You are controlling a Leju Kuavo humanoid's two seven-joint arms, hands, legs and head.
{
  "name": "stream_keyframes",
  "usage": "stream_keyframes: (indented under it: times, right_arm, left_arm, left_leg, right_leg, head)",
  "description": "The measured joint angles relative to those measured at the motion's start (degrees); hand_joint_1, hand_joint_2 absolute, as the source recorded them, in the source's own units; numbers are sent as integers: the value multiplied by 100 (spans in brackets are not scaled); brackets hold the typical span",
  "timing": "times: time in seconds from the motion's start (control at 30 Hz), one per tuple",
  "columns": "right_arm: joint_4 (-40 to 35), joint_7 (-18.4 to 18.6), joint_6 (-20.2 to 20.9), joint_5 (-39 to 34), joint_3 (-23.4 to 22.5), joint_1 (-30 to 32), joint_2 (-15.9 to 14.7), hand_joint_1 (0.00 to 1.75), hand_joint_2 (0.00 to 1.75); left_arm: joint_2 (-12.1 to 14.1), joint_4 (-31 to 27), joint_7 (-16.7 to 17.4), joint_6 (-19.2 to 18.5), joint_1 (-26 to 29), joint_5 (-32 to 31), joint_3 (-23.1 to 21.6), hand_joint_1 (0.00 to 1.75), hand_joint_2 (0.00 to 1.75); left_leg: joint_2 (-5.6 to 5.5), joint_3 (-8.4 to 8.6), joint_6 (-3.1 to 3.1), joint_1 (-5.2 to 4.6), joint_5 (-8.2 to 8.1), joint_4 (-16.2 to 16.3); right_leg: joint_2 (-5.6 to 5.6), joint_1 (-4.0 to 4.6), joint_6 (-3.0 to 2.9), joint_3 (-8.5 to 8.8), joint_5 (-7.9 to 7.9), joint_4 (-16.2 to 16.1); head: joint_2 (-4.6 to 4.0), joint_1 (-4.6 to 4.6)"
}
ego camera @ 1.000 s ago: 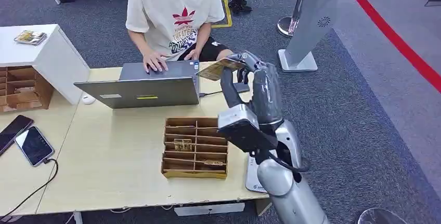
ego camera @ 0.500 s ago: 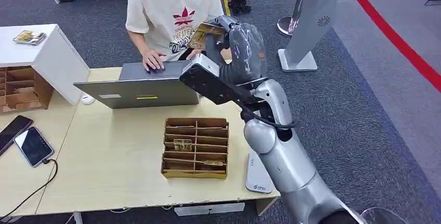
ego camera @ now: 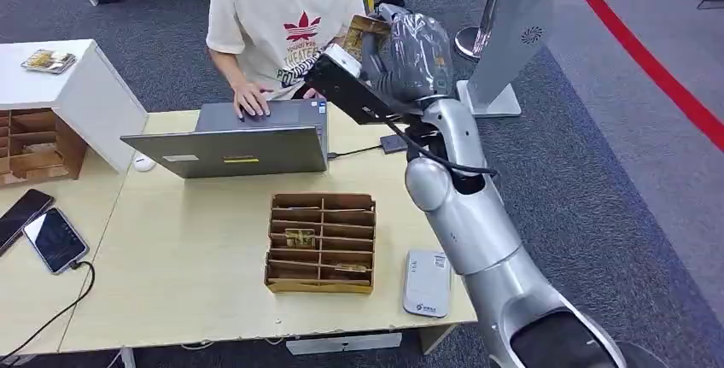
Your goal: Pass the card to the sensor for recognition and then transmit it.
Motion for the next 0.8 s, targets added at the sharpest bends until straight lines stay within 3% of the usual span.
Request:
stream_keyframes:
  times: [0.67, 0.8]
  right_arm:
    - [459, 7, 0, 147, -157, -43, 0, 175, 175]
    - [536, 57, 13, 490, -153, -43, 0, 175, 175]
  left_arm:
    - [2, 0, 2, -37, -4, -9, -2, 0, 0]
    - [7, 0, 4, -77, -11, -55, -2, 0, 0]
  left_leg:
    - [0, -1, 0, 0, 0, 0]
    - [0, -1, 0, 0, 0, 0]
  right_leg:
    - [0, 0, 0, -2, 0, 0]
    - [0, 0, 0, -3, 0, 0]
  head:
    - [0, 0]
    - [0, -2]
